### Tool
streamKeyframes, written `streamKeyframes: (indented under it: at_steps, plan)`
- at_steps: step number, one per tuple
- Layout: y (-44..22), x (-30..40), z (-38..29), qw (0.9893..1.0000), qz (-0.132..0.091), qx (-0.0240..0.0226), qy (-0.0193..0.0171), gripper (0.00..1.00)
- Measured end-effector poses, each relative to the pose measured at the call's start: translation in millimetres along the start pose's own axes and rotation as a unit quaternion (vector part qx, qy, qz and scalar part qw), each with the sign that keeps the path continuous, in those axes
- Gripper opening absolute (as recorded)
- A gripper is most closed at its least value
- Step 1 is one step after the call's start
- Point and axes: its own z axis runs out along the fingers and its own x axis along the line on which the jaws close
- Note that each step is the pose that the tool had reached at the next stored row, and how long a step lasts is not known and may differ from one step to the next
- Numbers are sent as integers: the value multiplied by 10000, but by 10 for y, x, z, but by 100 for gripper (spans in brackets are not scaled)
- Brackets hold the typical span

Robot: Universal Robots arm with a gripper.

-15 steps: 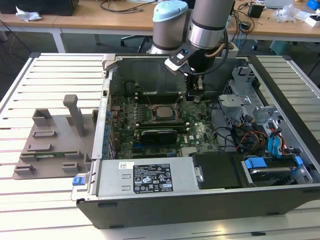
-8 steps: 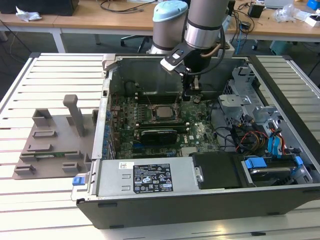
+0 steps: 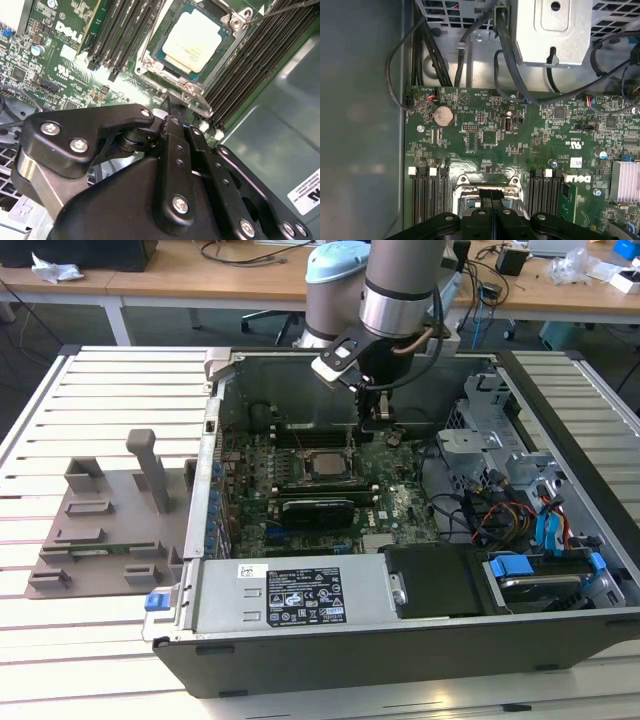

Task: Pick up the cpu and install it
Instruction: 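Close the cpu cover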

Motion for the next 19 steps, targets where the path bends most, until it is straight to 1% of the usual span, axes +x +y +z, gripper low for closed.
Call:
streamKeyframes:
  at_steps: [3, 6, 8, 9, 11, 12, 15, 16, 19]
  plan:
    - [-34, 2, 7, 10000, 0, -1, 1, 11]
    - [-99, 6, 43, 10000, 0, 0, 0, 11]
    - [-169, 10, 80, 10000, 0, 0, -1, 11]
    - [-237, 15, 121, 10000, 0, 1, -1, 11]
    - [-340, 22, 199, 10000, -1, 0, 0, 11]
    - [-378, 25, 227, 10000, 0, 0, 0, 11]
    - [-453, 30, 286, 10000, 0, 0, -1, 11]
    - [-485, 33, 317, 10000, 0, 0, -1, 11]
    - [-542, 38, 376, 10000, 0, 0, 0, 11]
